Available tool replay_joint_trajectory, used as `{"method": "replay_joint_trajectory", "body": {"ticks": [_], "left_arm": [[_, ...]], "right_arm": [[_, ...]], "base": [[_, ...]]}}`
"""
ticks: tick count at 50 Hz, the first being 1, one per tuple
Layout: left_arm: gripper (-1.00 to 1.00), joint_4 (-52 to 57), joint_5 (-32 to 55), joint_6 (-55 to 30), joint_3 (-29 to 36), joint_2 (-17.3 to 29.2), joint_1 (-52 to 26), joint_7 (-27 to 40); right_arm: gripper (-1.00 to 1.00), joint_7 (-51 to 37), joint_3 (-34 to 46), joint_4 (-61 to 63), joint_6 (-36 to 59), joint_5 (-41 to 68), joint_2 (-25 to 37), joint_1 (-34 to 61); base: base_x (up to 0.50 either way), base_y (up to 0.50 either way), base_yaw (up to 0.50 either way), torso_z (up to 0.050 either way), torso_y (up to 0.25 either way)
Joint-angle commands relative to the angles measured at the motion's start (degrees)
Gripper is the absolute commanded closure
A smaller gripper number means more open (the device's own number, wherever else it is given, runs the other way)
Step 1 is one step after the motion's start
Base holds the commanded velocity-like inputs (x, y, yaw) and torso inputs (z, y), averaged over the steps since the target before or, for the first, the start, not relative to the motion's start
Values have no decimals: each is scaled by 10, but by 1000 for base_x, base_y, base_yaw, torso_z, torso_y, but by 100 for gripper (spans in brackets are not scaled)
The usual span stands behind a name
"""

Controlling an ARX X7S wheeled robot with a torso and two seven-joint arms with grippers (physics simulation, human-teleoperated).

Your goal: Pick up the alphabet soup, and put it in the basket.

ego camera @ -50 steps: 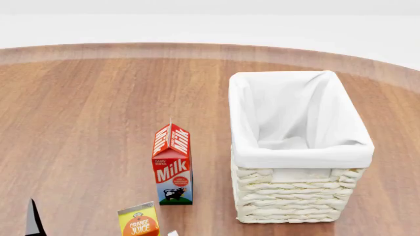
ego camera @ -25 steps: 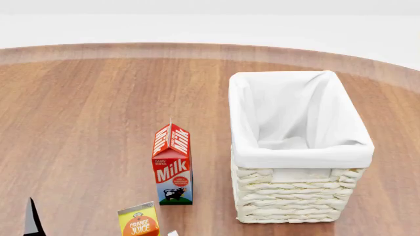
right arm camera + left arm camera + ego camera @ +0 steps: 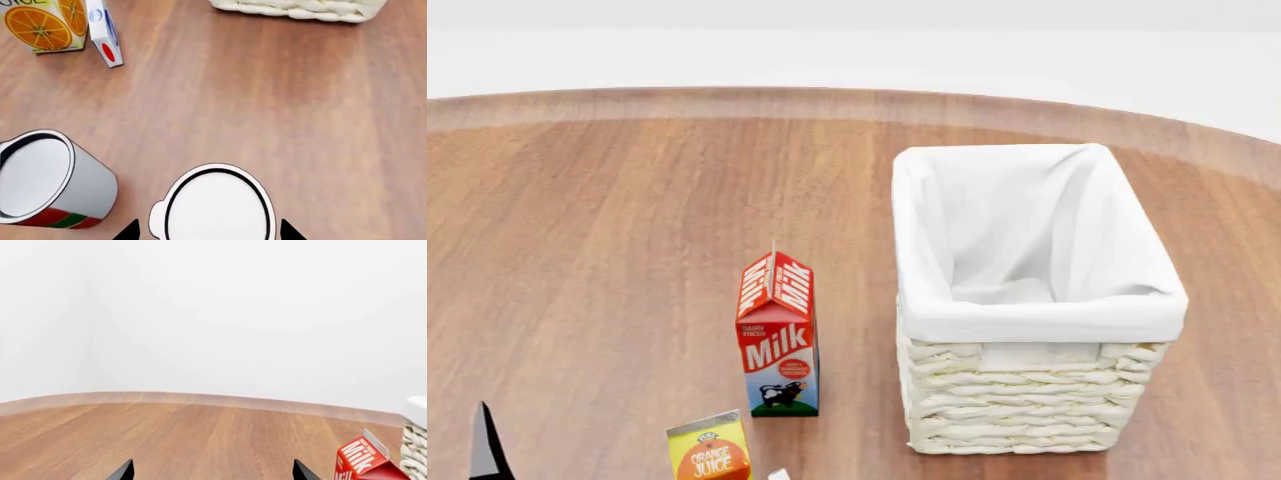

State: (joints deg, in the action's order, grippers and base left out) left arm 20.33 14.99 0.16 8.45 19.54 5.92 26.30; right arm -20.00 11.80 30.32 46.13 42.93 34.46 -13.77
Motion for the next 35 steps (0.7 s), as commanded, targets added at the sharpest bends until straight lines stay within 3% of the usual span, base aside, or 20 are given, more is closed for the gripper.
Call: {"method": "replay_joint_trajectory", "body": {"ticks": [1,35], "left_arm": [[-100,24,-8,8,-18,-9,25,-18],[-100,31,-3,6,-16,-3,24,-11]], "right_arm": [[-100,12,-13,-18,-8,-2,-22,-5],[-100,24,-1,-49,-26,-9,-26,-1]], "base": [[0,0,0,0,0],[0,0,0,0,0]]}}
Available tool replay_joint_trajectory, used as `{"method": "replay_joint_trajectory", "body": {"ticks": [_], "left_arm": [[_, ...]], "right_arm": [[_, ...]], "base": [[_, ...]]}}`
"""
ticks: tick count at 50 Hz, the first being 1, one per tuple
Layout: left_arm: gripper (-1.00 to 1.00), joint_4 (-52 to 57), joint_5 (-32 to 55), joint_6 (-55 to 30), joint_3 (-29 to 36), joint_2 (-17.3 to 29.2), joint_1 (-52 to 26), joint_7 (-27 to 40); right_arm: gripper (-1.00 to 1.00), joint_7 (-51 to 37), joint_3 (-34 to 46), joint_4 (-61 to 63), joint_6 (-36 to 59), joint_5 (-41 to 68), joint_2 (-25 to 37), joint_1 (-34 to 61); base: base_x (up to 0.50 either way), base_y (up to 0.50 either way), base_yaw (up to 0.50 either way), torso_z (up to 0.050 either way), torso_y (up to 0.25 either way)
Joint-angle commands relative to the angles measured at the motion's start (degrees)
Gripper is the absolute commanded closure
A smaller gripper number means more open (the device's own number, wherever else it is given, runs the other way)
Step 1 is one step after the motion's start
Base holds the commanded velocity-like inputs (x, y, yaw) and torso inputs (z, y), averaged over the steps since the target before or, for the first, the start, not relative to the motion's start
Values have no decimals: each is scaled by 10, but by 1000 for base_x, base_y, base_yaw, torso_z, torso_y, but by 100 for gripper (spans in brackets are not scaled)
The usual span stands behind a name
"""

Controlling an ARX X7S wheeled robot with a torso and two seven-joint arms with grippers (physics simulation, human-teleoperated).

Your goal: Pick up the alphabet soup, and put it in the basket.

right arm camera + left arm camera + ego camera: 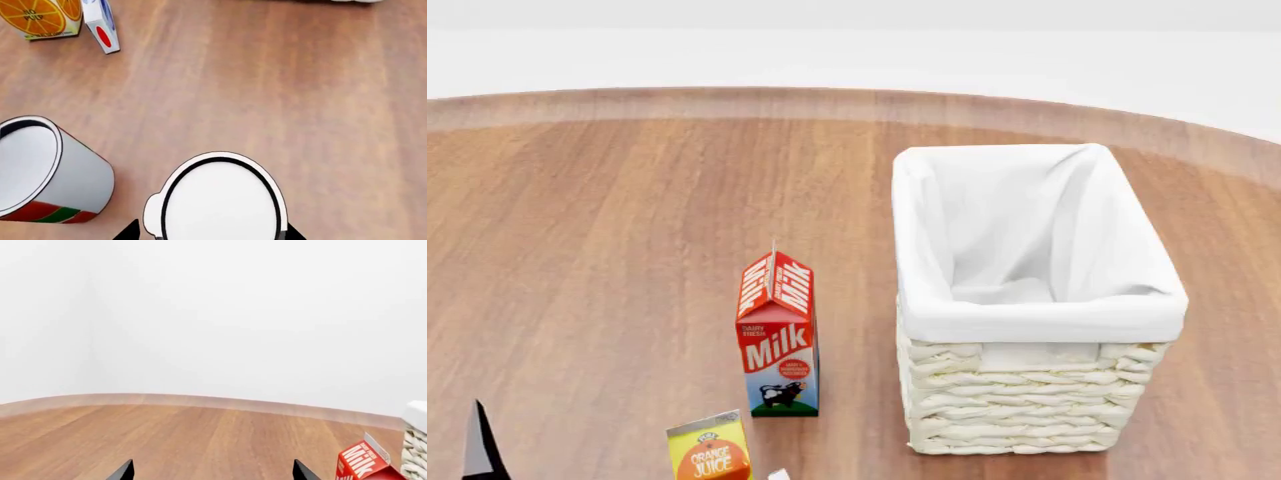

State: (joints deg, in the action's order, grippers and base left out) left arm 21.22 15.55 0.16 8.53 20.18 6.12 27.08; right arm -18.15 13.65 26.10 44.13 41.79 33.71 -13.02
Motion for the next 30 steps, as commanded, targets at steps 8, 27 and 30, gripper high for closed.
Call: {"method": "replay_joint_trajectory", "body": {"ticks": [8,27,30], "left_arm": [[-100,22,-8,7,-16,-8,23,-18],[-100,25,-4,12,-17,-4,29,-16],[-100,25,-4,13,-17,-4,29,-15]], "right_arm": [[-100,11,-13,-20,-9,-3,-22,-4],[100,-16,-26,14,-40,-22,-21,-22],[100,-21,-28,23,-50,-29,-20,-28]], "base": [[0,0,0,0,0],[1,0,0,0,0],[0,0,0,0,0]]}}
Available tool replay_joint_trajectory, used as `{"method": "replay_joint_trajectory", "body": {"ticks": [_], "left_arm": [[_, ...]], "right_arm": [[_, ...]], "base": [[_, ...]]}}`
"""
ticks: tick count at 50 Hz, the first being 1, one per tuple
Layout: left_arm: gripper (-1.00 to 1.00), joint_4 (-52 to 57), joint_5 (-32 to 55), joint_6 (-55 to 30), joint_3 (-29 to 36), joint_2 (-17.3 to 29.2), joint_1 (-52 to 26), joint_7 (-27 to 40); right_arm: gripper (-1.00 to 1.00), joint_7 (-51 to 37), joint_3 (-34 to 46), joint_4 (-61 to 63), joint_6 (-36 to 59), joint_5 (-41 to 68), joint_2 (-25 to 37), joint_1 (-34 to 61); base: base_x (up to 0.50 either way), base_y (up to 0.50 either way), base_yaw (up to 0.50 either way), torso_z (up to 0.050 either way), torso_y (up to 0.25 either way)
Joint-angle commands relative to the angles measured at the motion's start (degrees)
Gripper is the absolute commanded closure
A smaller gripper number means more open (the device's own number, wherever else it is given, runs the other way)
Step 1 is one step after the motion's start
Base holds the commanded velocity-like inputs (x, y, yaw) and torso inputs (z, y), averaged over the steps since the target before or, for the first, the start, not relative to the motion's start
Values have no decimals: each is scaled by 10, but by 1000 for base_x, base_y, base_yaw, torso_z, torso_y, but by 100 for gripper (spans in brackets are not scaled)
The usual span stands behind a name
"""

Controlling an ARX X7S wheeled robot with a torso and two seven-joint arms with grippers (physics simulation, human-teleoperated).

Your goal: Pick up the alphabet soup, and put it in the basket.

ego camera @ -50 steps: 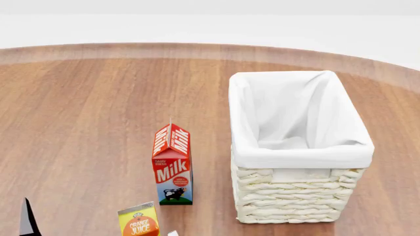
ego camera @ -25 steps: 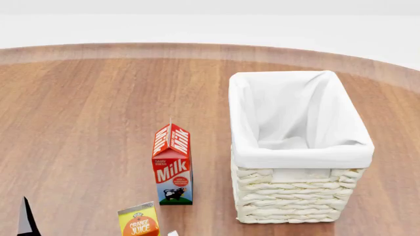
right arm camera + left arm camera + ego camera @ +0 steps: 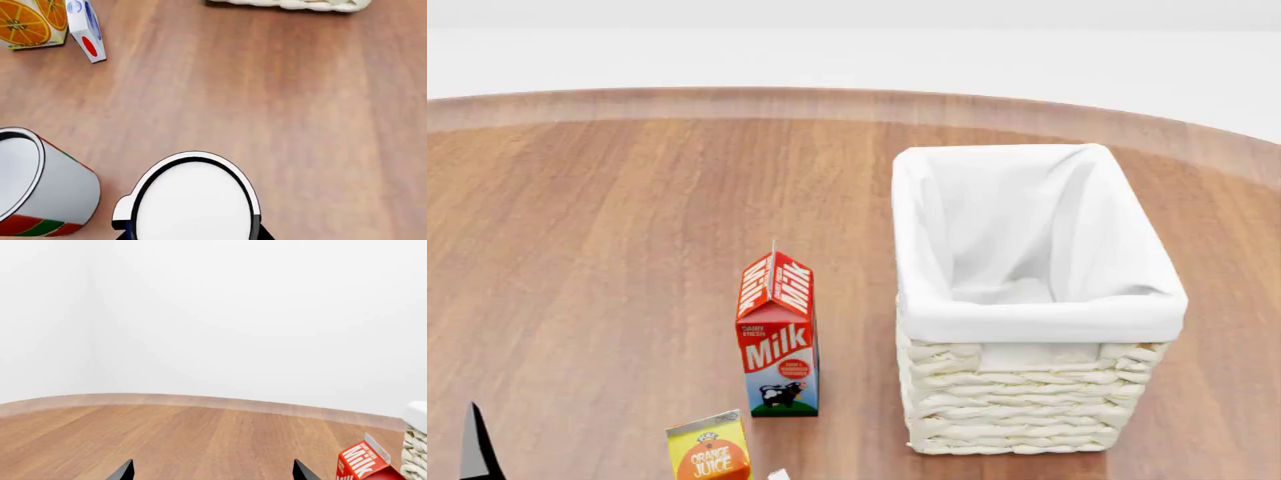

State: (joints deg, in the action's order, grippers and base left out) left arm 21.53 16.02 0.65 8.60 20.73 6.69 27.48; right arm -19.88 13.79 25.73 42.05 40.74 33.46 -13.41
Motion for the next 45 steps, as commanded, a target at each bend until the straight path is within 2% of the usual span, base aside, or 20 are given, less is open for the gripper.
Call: {"method": "replay_joint_trajectory", "body": {"ticks": [1,16,30,45], "left_arm": [[-100,22,-9,8,-17,-9,24,-19],[-100,25,-4,4,-17,-6,19,-17],[-100,31,2,3,-19,-4,17,-14],[-100,25,1,6,-12,-6,14,-14]], "right_arm": [[100,-6,-31,29,-32,-22,-17,-26],[100,-77,-70,126,-42,-53,7,-56],[100,-137,-94,191,13,-57,34,-24],[100,-151,-129,210,38,-26,47,19]], "base": [[0,0,0,0,0],[0,0,0,0,0],[0,0,0,0,1],[0,0,0,0,1]]}}
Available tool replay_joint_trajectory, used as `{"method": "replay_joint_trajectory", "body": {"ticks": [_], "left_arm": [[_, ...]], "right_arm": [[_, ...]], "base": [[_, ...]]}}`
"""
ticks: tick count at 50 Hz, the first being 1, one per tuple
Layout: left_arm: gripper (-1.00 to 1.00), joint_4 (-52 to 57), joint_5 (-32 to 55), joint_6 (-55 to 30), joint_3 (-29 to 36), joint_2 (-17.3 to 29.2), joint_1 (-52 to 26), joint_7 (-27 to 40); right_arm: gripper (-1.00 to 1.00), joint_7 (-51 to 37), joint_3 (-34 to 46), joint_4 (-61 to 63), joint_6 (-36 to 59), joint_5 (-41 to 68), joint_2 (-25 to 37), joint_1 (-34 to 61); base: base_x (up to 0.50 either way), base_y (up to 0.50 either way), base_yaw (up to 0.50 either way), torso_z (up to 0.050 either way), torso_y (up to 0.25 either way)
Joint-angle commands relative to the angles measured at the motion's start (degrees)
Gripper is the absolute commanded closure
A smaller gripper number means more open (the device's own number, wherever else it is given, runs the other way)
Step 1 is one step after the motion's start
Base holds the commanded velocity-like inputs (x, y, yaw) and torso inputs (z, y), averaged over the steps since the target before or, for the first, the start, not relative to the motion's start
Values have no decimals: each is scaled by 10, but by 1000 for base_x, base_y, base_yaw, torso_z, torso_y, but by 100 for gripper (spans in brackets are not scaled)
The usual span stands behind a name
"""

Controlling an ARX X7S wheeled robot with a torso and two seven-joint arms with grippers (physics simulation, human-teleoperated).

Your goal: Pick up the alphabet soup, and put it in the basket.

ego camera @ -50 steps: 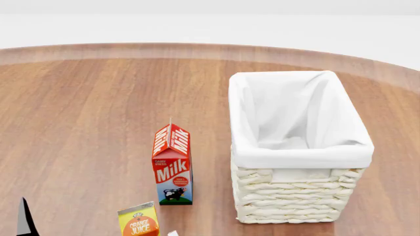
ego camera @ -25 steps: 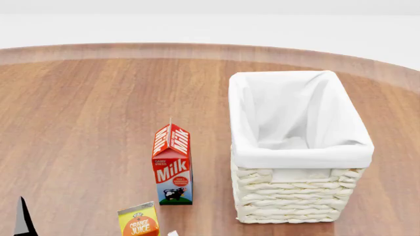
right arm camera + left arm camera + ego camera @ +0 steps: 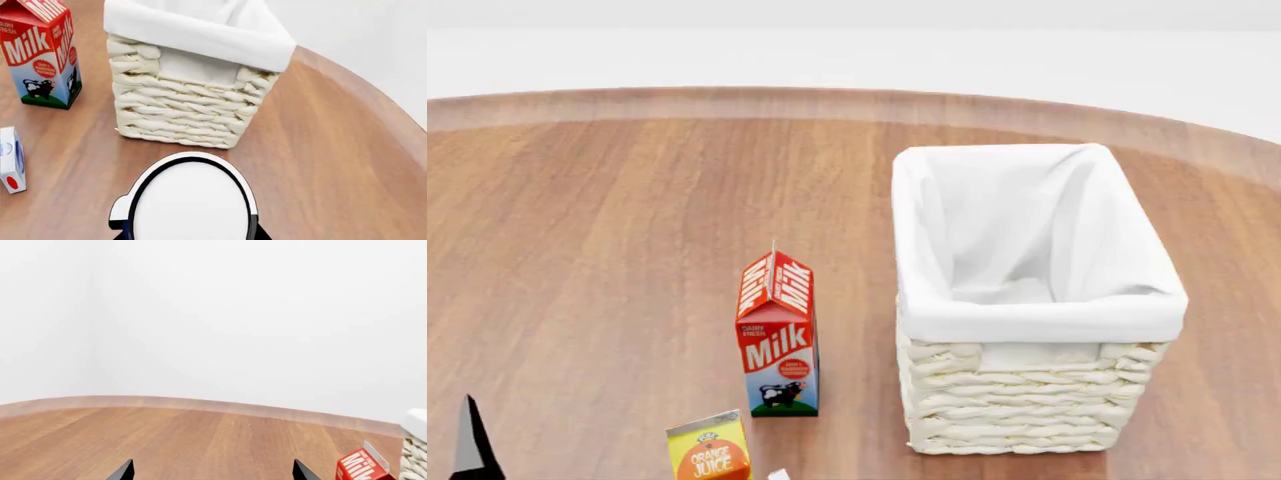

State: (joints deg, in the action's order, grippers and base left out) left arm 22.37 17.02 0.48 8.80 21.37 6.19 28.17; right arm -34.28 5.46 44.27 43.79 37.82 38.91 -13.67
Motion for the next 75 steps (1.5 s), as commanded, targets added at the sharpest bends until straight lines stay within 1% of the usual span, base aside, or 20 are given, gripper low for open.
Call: {"method": "replay_joint_trajectory", "body": {"ticks": [1,8,15,31,38,48,64,66,68,73,75], "left_arm": [[-100,16,-9,8,-13,-12,18,-21],[-100,11,-6,8,-11,-15,17,-20],[-100,11,-10,4,-8,-15,15,-16],[-100,23,3,1,-17,-7,13,-14],[-100,18,4,1,-15,-8,10,-14],[-100,19,2,6,-11,-7,15,-14],[-100,19,3,7,-9,-5,15,-12],[-100,19,5,3,-9,-4,11,-12],[-100,22,9,-1,-9,-2,7,-13],[-100,17,14,-4,-9,-1,-3,-16],[-100,15,16,-4,-9,-1,-4,-17]], "right_arm": [[100,-8,-48,26,23,5,-7,24],[100,-18,-92,52,47,57,4,55],[100,-10,-110,44,46,85,5,92],[100,-21,-96,10,93,134,3,208],[100,-21,-91,-4,101,144,0,242],[100,6,-57,-78,99,135,-18,325],[100,5,-55,-78,97,136,-17,325],[100,30,-37,-104,77,110,-16,349],[100,67,-31,-156,62,113,-28,392],[100,96,-10,-229,53,94,-38,459],[100,97,-7,-237,55,92,-40,469]], "base": [[0,0,0,0,0],[0,0,0,0,0],[0,0,0,0,0],[0,0,0,0,1],[0,0,0,0,1],[0,0,0,0,0],[0,0,0,0,1],[0,0,0,0,5],[0,0,0,0,0],[0,0,0,0,0],[0,0,0,0,0]]}}
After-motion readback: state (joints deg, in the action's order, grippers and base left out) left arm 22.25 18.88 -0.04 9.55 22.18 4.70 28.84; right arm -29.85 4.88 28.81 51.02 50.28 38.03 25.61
